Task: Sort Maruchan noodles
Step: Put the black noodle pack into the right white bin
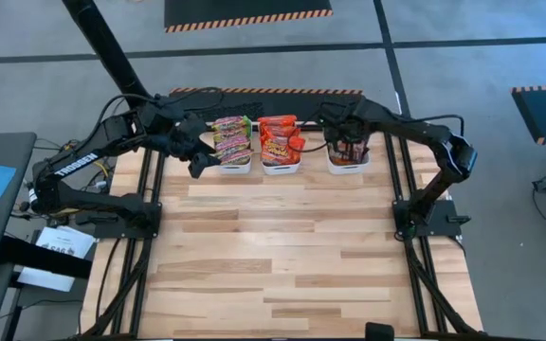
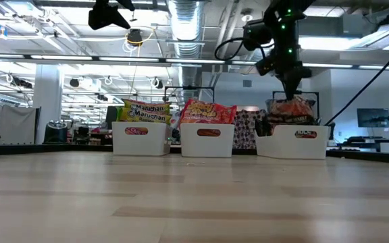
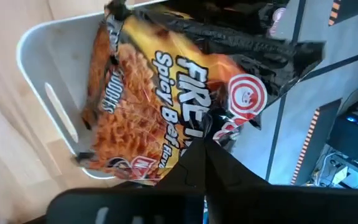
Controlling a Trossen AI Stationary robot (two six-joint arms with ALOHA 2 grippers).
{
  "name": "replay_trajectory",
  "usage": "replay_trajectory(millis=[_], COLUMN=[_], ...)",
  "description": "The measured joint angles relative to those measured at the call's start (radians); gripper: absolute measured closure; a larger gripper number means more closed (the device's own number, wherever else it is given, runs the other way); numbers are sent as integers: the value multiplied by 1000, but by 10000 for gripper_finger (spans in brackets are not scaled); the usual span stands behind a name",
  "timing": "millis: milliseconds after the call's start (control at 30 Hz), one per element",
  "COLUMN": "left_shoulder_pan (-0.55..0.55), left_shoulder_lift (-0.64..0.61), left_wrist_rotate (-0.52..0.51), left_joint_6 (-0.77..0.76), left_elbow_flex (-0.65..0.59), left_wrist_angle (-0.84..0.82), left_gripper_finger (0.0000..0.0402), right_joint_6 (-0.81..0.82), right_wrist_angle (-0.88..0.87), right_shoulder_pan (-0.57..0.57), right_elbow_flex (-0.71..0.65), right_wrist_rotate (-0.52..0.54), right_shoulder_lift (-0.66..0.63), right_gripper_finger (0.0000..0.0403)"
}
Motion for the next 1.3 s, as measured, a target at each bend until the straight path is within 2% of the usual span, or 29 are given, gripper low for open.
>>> replay_trajectory(millis=[267,667,933,1000,1100,1133,1300], left_shoulder_pan=[0,0,0,0,0,0,0], left_shoulder_lift=[0,0,0,0,0,0,0], left_wrist_rotate=[0,0,0,0,0,0,0], left_joint_6=[0,0,0,0,0,0,0], left_elbow_flex=[0,0,0,0,0,0,0], left_wrist_angle=[-1,-1,-2,-2,-2,-2,-2], left_gripper_finger=[184,184,184,184,184,184,184], right_joint_6=[6,77,233,291,367,378,351], right_wrist_angle=[-1,-11,-161,-201,-208,-191,-105], right_shoulder_pan=[10,38,59,57,31,22,-27], right_elbow_flex=[-21,-21,62,81,78,69,-4], right_wrist_rotate=[-1,-1,-8,-81,-316,-364,-397], right_shoulder_lift=[0,0,0,0,-1,-1,-2], right_gripper_finger=[369,294,282,282,282,283,291])
